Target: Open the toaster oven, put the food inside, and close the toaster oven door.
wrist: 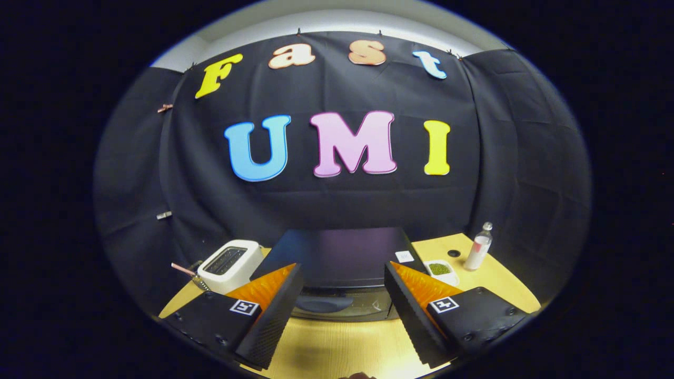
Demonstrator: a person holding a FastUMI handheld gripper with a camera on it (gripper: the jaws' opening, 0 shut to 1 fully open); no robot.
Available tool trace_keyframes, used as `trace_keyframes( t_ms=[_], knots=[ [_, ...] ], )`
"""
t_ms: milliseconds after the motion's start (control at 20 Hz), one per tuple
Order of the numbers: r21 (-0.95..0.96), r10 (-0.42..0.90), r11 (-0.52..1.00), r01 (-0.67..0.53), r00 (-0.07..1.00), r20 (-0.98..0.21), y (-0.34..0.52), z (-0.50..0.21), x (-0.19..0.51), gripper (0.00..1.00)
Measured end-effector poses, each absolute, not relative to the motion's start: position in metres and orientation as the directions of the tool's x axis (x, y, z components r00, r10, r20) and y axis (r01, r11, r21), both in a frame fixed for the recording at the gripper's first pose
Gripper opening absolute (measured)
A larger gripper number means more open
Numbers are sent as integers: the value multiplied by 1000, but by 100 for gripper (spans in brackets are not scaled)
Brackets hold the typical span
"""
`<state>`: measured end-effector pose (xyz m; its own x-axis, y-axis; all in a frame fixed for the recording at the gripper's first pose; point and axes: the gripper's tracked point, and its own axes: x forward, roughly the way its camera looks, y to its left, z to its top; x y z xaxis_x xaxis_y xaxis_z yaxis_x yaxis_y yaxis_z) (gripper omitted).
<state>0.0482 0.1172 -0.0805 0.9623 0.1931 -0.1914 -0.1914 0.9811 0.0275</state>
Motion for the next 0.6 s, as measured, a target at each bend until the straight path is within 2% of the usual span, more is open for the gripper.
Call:
trace_keyframes(
  t_ms=[300,600],
  knots=[
    [20,150,989,-149,981,-120,57,-42,9,99],
    [-12,125,992,-129,980,-156,16,-54,-43,99]
  ],
)
